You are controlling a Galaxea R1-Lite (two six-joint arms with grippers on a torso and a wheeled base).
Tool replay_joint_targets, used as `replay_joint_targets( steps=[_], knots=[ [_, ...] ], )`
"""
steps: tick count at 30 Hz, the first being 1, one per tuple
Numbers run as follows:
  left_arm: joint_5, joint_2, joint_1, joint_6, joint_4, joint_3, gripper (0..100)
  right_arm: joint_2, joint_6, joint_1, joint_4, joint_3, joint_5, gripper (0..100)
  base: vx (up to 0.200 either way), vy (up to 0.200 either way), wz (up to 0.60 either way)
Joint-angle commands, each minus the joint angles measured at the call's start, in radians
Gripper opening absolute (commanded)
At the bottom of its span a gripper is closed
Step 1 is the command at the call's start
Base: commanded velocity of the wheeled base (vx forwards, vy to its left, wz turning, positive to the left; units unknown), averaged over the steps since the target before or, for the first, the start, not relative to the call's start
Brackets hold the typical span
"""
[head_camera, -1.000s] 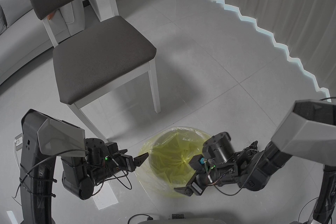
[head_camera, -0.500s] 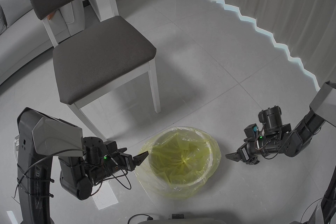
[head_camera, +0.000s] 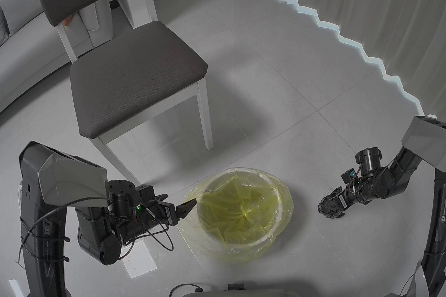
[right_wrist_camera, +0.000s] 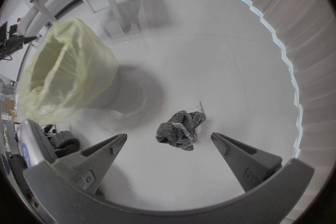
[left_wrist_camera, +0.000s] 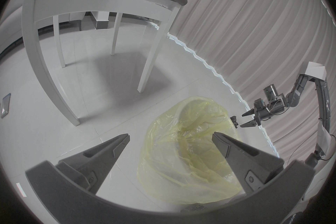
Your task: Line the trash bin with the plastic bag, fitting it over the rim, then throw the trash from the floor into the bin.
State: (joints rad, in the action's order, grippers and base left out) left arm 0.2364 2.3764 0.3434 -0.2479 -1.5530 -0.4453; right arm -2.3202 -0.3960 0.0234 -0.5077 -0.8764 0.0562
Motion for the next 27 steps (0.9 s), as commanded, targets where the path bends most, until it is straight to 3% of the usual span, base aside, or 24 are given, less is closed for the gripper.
replay_joint_targets(
  steps=[1,15,27],
  knots=[
    [-0.006,0.0,-0.004,0.001,-0.018,0.0,100,-0.148,-0.029,-0.017,0.014,-0.118,-0.049,100,0.0,0.0,0.0],
    [-0.008,0.02,0.008,0.006,-0.018,-0.007,100,-0.217,-0.034,-0.019,0.38,-0.452,-0.072,100,0.0,0.0,0.0],
    [-0.025,0.024,0.025,0.006,-0.018,-0.015,100,-0.251,-0.044,-0.019,0.521,-0.573,-0.075,100,0.0,0.0,0.0]
  ],
)
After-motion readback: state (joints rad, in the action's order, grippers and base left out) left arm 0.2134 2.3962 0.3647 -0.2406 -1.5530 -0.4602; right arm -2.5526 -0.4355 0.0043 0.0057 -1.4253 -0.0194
